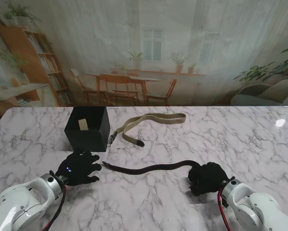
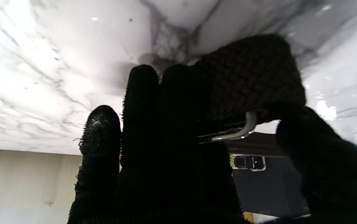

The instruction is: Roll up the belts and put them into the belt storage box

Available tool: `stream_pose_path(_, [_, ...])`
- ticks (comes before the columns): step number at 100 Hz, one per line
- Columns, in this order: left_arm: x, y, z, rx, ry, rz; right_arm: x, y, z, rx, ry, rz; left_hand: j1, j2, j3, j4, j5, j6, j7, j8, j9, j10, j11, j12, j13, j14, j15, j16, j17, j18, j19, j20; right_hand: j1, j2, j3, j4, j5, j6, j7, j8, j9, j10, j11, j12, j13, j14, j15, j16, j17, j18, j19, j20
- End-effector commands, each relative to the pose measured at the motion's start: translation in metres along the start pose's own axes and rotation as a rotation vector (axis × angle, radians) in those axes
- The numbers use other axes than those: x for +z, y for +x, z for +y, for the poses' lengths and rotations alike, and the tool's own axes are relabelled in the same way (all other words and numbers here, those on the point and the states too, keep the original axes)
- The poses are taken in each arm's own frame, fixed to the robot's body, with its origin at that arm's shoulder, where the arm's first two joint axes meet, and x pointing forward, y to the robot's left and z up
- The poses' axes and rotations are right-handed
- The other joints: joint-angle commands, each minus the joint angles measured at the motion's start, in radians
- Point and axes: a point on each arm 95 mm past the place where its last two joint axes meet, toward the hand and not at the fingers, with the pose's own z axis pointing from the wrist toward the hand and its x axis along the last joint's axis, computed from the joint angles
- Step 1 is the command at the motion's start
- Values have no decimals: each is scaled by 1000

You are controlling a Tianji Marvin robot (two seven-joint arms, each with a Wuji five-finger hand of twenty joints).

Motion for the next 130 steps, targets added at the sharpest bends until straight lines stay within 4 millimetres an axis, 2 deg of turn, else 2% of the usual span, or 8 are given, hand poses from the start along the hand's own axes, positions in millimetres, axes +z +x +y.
stream_pose_path(1, [1, 2, 2, -6, -17, 5, -3, 3, 2, 17, 26, 18, -13, 26, -15, 1, 16, 12, 8, 9, -24, 24, -23, -12, -3, 20, -26, -6, -21, 40, -33, -8, -43, 29, -13, 33, -19, 185, 49, 61, -46, -92, -112, -21, -51, -81, -61, -30, -22, -37, -15, 10])
stream_pose_path(24, [1, 1, 2, -8, -20, -2, -7, 3, 10, 42, 141, 33, -17, 29, -17, 0, 16, 14, 7, 9, -21, 24, -23, -12, -16, 21, -33, -9, -24, 39, -35, -8, -27, 15, -8, 52, -172, 247, -17, 88, -239, -98, -258, -144, -184, -111, -181, -149, -106, -54, -111, -46])
stream_pose_path(56, [1, -1, 2, -5, -14, -3, -11, 1, 11, -20, 194, 22, -14, 29, -16, 0, 16, 13, 6, 8, -20, 25, -24, -12, -17, 22, -32, -10, -27, 41, -41, -10, 225, -205, 546, 135, -226, 247, 2, 124, -279, -139, -274, -183, -198, -149, -182, -196, -92, -102, -134, -107])
stream_pose_path(68, [1, -1, 2, -5, -14, -2, -8, 0, 9, -92, 159, 10, -15, 29, -16, 0, 17, 13, 7, 9, -19, 24, -23, -12, -16, 22, -31, -10, -26, 41, -41, -10, 376, -249, 444, -38, -108, 195, 128, 139, -159, -165, -257, -175, -123, -160, -136, -183, -26, -126, -98, -117])
stream_pose_path(72, [1, -1, 2, -4, -14, -2, -7, 0, 8, -108, 146, 7, -13, 27, -16, 1, 17, 12, 7, 9, -20, 23, -24, -12, -15, 21, -30, -10, -26, 41, -42, -10, 399, -249, 407, -72, -94, 159, 227, 10, -115, -165, -262, -164, -99, -150, -126, -159, -13, -127, -87, -119])
stream_pose_path(85, [1, -1, 3, -5, -15, -3, -6, 0, 5, -125, 114, 0, -13, 27, -16, 0, 16, 12, 7, 10, -21, 24, -24, -12, -16, 22, -31, -10, -26, 41, -42, -10, 377, -183, 244, -120, -64, 38, 396, -140, -73, -122, -181, -123, -58, -100, -84, -115, 0, -106, -69, -99])
stream_pose_path(106, [1, 0, 3, -5, -15, -4, -4, 0, 2, -160, 48, -7, -13, 27, -16, 0, 16, 13, 7, 10, -22, 24, -24, -12, -15, 21, -30, -10, -26, 41, -42, -10, 352, -180, 166, -129, 49, -173, 447, -148, -44, -93, -35, -5, -17, -63, -11, -38, 7, -79, -62, -82])
stream_pose_path(130, [0, 0, 3, -4, -17, -5, -5, 1, 0, -180, 18, -21, -14, 29, -16, 0, 16, 13, 6, 9, -24, 25, -25, -13, -16, 22, -31, -10, -27, 42, -44, -10, 237, -144, 45, -128, 131, -317, 394, -107, -276, -35, 98, 235, -140, 5, 61, 97, -144, 56, -83, 14])
